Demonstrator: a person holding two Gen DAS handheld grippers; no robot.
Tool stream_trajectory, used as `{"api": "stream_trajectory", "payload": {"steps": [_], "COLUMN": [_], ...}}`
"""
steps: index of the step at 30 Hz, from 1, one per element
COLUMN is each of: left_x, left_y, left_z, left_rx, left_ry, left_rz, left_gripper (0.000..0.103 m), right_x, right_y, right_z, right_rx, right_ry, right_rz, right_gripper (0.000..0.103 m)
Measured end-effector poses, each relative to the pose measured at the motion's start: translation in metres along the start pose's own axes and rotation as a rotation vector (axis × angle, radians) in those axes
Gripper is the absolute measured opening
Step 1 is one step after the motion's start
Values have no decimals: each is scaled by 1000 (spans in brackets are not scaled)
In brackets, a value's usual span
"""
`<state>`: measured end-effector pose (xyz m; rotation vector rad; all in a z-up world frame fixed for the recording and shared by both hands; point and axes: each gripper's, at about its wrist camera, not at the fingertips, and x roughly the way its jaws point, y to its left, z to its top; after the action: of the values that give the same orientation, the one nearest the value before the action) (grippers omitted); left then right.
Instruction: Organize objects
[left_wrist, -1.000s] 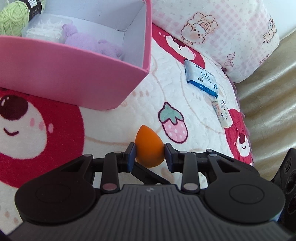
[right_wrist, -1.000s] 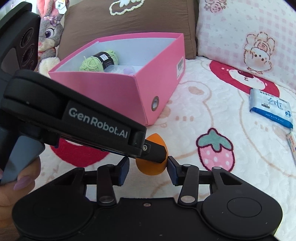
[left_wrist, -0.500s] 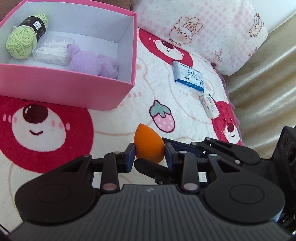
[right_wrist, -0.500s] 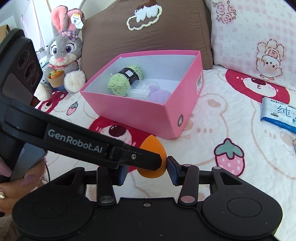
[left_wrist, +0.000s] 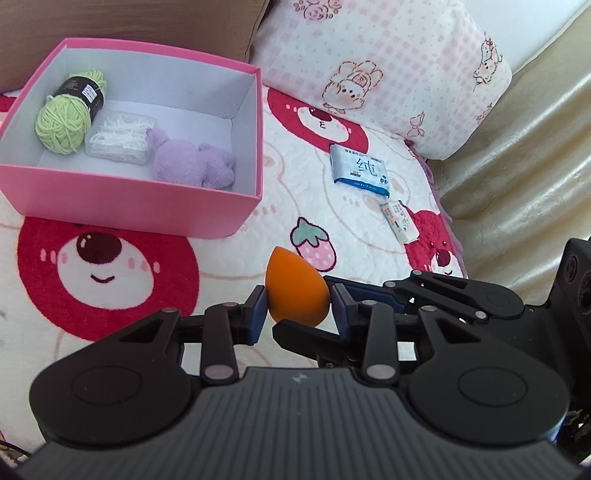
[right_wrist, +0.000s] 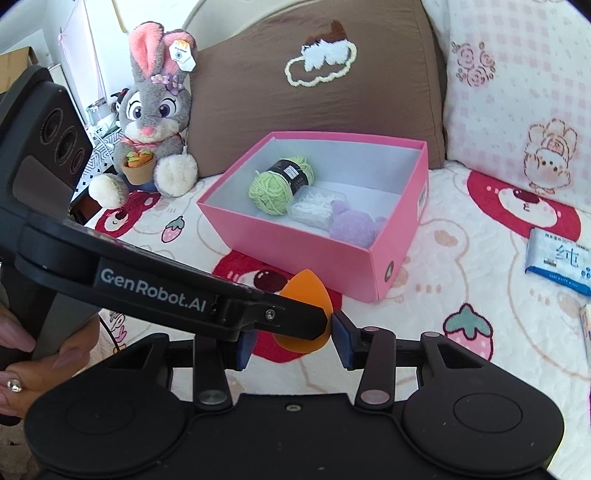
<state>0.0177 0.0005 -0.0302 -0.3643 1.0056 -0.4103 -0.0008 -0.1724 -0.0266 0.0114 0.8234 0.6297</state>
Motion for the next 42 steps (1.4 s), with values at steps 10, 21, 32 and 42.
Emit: {"api": "stream_trajectory", "payload": {"steps": [10, 21, 32, 42], "left_x": [-24, -53, -60, -42], "left_y": [1, 0, 0, 9], "left_z": [2, 29, 74, 133], "left_rx": [4, 27, 40, 32], "left_ry": [-16, -58, -100, -101], "left_rz": [17, -11, 3, -4], "left_gripper": [37, 37, 38, 38], "right_x": [-12, -26, -21, 5], "right_y": [26, 38, 34, 21], "right_z": [11, 40, 76, 116], "right_rx": [-63, -90, -80, -37], "right_ry": [-6, -58, -132, -179], "right_rz": [-2, -7, -47, -103], "right_gripper": [49, 49, 48, 49]}}
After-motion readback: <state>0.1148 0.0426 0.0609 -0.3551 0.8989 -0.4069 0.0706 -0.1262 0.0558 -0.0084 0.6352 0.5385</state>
